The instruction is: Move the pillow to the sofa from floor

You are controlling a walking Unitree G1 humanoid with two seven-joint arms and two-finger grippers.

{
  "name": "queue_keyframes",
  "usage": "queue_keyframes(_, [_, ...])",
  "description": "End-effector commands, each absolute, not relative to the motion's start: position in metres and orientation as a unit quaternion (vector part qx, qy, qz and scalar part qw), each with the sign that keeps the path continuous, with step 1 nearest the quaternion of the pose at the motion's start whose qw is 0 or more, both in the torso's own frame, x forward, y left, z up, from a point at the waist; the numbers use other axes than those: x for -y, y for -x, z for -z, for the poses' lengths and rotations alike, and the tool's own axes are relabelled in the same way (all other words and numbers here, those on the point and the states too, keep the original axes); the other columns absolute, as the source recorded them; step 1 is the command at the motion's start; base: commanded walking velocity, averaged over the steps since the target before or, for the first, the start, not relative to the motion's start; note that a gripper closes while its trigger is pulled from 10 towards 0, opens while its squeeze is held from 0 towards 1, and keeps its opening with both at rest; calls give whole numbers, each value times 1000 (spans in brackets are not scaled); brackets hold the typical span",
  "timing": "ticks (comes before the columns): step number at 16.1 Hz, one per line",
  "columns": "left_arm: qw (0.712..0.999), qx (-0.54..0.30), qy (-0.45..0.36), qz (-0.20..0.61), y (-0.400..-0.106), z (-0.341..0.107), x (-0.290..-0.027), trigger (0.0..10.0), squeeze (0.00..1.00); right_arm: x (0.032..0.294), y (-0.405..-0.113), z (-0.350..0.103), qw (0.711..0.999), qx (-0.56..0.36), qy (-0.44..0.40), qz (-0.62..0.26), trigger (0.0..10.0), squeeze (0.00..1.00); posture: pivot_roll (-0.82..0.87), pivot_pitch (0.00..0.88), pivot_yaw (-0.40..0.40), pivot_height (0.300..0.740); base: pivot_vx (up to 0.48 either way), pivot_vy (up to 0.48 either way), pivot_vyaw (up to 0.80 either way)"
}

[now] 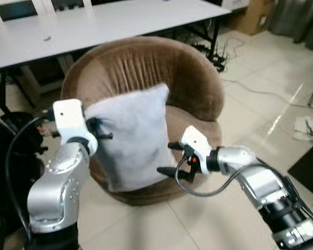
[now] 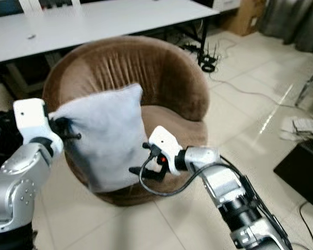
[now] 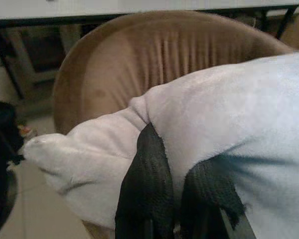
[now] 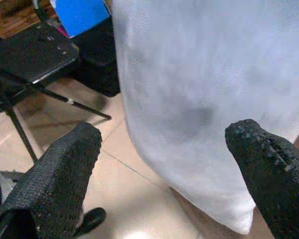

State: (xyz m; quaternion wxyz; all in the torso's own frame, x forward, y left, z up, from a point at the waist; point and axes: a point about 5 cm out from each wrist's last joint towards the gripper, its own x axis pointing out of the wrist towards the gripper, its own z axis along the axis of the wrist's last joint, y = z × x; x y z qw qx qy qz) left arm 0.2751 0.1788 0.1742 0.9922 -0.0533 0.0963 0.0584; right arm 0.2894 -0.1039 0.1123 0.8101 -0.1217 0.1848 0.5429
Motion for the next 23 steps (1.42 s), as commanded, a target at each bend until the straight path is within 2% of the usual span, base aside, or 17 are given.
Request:
queue_keyframes(1, [995,-68,53,-59,-275,-184,-178,10000,0,104,-290,-117,808,-177,126,-547,10000,0,-45,0,40,740,0,0,0])
queue_keyframes(3, [994,-68,52,-62,-275,-184,-178,10000,0,104,-291,-117,808,-175,124,-548,10000,0,-39,0,34,740,0,0,0])
queue_keyframes(6, [994,-71,50,-68,-274,-182,-179,10000,0,108,-296,-118,823,-178,109,-529,10000,0,-37,0,32,740,0,0,0])
queue_keyframes(8, [994,-70,50,-69,-274,-181,-179,10000,0,118,-313,-115,865,-178,98,-459,10000,0,-33,0,28,740,0,0,0])
queue_keyframes(9, [994,-71,49,-72,-274,-180,-180,10000,0,132,-329,-112,908,-178,89,-368,10000,0,-34,0,27,740,0,0,0])
queue_keyframes(11, [994,-71,49,-73,-275,-180,-180,10000,0,138,-333,-111,922,-176,83,-334,10000,0,-34,0,26,740,0,0,0])
queue_keyframes(12, [994,-73,48,-73,-275,-179,-180,10000,0,147,-337,-108,944,-171,72,-273,10000,0,-37,0,26,740,0,0,0])
queue_keyframes(15, [993,-74,47,-73,-276,-178,-180,10000,0,151,-332,-95,952,-182,65,-237,10000,0,-40,0,29,740,0,0,0])
queue_keyframes(20, [993,-74,44,-75,-278,-177,-182,10000,0,173,-328,-66,972,-212,-16,-99,10000,0,-44,0,34,740,0,0,0])
queue_keyframes(23, [993,-74,43,-77,-279,-177,-184,10000,0,177,-323,-55,973,-215,2,-85,10000,0,-40,0,32,740,0,0,0])
